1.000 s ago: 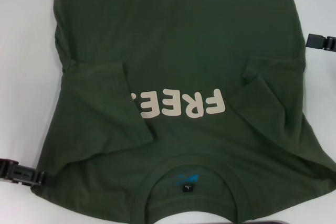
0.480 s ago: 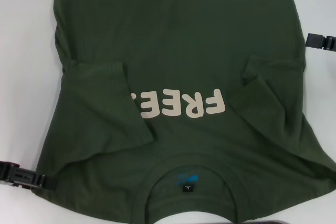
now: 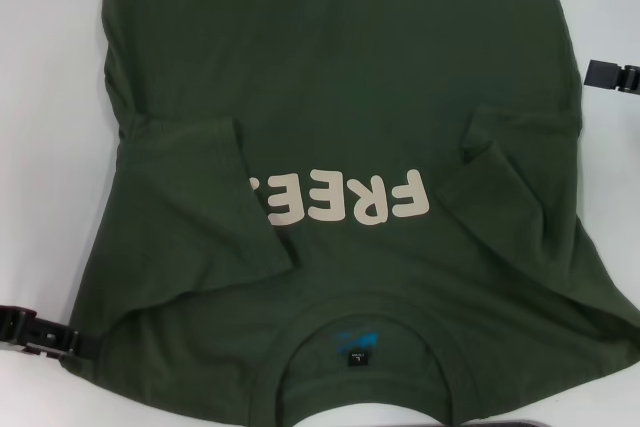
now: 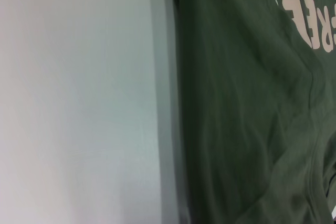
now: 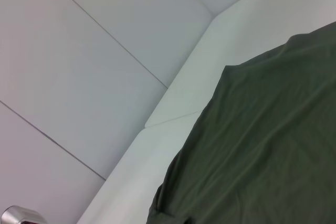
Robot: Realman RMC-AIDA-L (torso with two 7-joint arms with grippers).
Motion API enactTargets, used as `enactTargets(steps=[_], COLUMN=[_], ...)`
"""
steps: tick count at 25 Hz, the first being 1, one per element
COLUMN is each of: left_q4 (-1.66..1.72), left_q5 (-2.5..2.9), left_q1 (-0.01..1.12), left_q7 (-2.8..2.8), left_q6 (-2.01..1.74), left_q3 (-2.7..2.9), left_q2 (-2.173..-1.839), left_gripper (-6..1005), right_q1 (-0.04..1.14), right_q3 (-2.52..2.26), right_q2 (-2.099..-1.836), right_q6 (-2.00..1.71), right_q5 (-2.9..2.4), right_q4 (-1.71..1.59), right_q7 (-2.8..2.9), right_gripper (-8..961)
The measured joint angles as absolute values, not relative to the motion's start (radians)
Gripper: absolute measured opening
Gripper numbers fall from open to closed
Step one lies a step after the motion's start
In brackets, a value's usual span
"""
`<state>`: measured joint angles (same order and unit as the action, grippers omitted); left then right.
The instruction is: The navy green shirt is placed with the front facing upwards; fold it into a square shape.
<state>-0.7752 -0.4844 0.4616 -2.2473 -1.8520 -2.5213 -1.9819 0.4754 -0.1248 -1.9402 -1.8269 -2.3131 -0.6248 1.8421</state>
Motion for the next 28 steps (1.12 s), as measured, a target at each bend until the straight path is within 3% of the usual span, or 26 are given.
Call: enactTargets(steps=[2,10,21,26,28], left_q4=[-0.774,-0.773,-0.763,-0.755,-0.755], left_q5=[-0.484,-0.483,-0.483,-0.473,-0.473], left_q1=[0.462,0.463,0.462,0.462,0.462], left_q7=[-2.247,-2.246,-2.234,-2.231,-2.231], left_q6=[-1.851,-1.849,-1.833,-1.832,-1.832], left_q3=[-2.521,-2.520,-2.521,-2.524,-2.525], left_q2=[-1.982,-1.986,-1.978,-1.977,-1.977], left_gripper=[635,579,486,296,270], right_q1=[0.475,0.477,0.476,0.477,0.477], right_q3=[-0.124,-0.127,-0.124,-0.123,-0.123], right_q2=[-1.940,-1.940,-1.940,-1.940,-1.940], right_q6=[-1.827,-1.824,-1.821,-1.820,-1.821], right_q5=[-2.313,-2.313,-2.313,-2.313,-2.313], right_q4=[-0.626,-0.627,-0.629,-0.629,-0.629], right_q7=[1.840,1.840,1.841,1.840,1.839], right_gripper=[664,596,597,597,597])
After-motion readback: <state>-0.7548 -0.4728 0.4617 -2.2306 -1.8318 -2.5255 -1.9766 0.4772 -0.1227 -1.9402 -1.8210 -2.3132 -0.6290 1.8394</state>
